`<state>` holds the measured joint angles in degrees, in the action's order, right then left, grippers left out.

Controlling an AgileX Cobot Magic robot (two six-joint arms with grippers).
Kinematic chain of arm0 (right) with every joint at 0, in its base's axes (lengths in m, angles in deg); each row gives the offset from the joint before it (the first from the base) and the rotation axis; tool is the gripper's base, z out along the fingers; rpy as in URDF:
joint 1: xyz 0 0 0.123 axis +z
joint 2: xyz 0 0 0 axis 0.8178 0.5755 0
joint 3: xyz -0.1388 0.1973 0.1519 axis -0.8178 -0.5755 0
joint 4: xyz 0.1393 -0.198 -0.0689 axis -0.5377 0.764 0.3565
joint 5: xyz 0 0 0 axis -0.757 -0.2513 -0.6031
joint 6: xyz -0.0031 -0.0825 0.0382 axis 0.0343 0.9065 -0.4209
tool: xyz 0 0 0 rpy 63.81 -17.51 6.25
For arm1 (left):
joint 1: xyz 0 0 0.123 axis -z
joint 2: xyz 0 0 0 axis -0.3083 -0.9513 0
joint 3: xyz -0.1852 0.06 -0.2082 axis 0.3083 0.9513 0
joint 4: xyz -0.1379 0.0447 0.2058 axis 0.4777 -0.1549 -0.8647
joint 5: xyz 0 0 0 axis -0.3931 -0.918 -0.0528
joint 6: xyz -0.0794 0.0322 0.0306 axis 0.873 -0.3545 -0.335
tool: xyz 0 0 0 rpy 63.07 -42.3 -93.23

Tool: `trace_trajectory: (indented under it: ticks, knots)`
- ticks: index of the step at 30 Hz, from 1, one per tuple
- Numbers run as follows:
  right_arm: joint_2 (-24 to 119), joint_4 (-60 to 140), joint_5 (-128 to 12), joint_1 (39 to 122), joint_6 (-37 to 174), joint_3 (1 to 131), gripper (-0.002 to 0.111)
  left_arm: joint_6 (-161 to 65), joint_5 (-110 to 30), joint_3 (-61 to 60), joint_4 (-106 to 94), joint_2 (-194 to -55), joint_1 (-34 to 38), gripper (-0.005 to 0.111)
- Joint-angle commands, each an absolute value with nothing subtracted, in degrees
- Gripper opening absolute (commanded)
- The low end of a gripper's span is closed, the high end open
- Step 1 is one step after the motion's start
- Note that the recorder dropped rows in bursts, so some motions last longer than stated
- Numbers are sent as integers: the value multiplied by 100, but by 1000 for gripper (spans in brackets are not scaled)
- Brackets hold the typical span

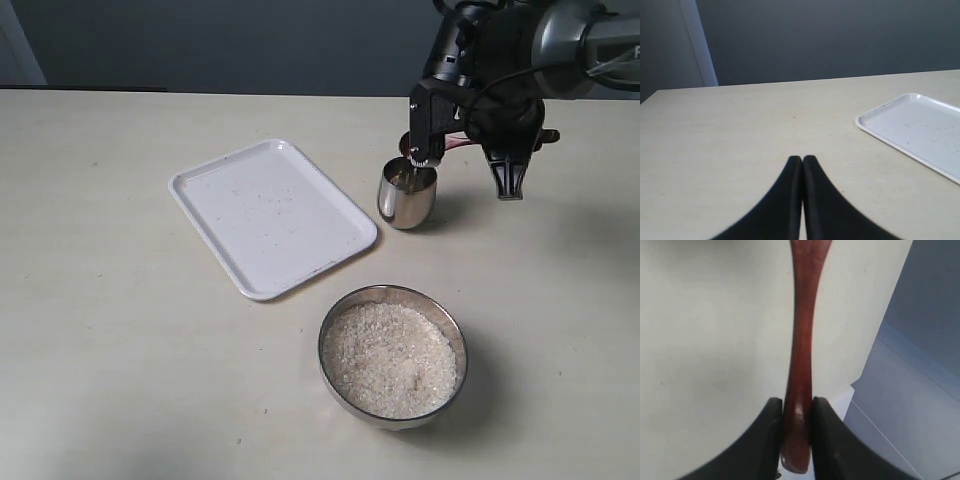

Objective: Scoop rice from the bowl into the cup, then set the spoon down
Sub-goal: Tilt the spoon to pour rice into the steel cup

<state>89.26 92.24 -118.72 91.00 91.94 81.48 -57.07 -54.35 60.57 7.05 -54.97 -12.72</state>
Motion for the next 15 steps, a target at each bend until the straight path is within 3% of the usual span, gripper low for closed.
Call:
trace_trajectory:
  ticks: [1, 15]
  knots:
    - [8920, 9539, -12032, 9291, 9041, 8171, -1, -5677, -5385, 6043, 698, -5472, -1265, 0]
    - [8920, 9540, -12546, 9392, 8710, 8171, -1, -5677, -5385, 6043, 698, -5472, -1265, 0]
